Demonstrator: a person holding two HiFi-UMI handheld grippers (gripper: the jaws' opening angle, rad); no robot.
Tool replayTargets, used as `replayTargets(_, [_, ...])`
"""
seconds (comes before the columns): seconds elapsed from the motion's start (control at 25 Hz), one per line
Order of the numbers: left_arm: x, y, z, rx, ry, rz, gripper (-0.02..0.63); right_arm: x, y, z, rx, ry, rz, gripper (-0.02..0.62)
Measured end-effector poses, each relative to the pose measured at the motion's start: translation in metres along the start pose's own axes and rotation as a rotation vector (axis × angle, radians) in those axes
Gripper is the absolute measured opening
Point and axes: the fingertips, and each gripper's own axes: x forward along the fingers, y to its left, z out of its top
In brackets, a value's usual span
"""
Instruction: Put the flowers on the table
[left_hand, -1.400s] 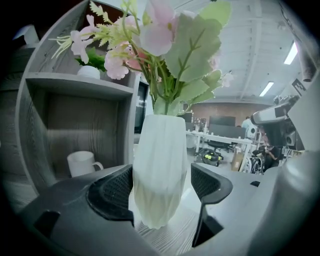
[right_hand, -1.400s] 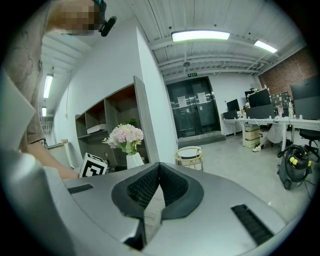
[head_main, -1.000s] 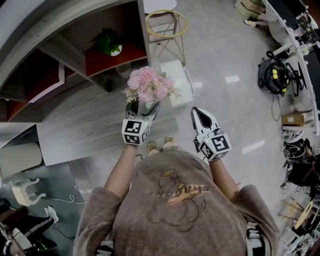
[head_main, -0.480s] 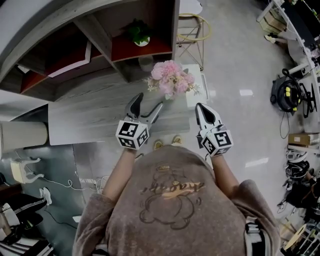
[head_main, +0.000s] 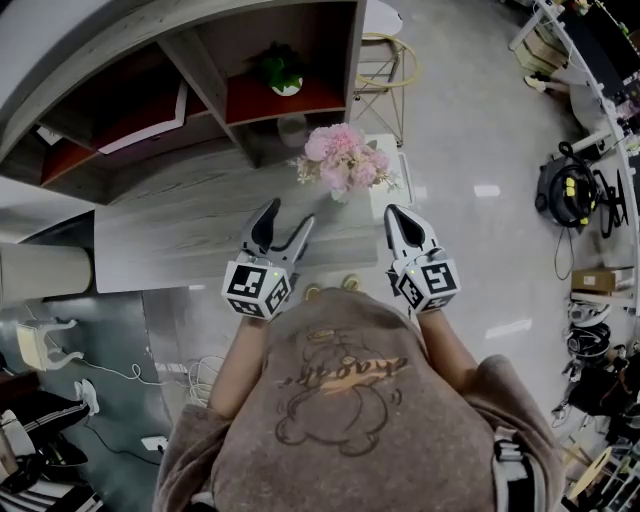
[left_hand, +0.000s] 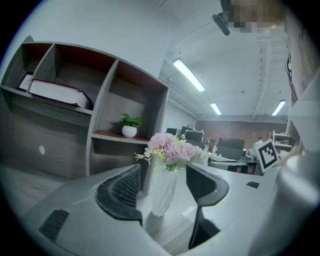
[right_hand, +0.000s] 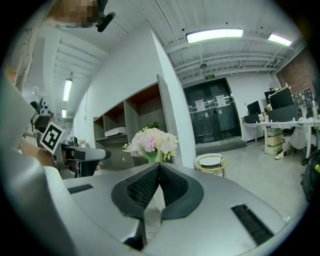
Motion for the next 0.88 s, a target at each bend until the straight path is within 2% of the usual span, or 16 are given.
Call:
replayTargets(0.16, [-0.001,0.001,-0.003,0.012,-0.023,0.014,0.18,-0.002,0.002,0.001,-0.005,0.0,-0.006,-0.011])
replayTargets(0.28, [-0.002,0.006,-0.008,0.015,-0.03,0.046,0.055,-0.003,0.0,-0.002,0.005,0.001,-0.011,-0.01])
replayTargets(0.32, [-0.002,0.007,-0.011,0.015,-0.029,0.052,0.039,-0.004,0.0,-0.003,0.006,0.001,-0.012,-0.01])
replayTargets(0.4, [0.0,0.009,-0.016,0.015,-0.022,0.057,0.019,-0.005,-0.001,-0.005,0.007,0.002,-0.014,-0.011])
replayTargets(0.88, [0.015,0.019,-0.04,-0.012,0.019,0.067,0.018,-0.003,-0.007,-0.017,0.001,0.016,-0.018,-0.011])
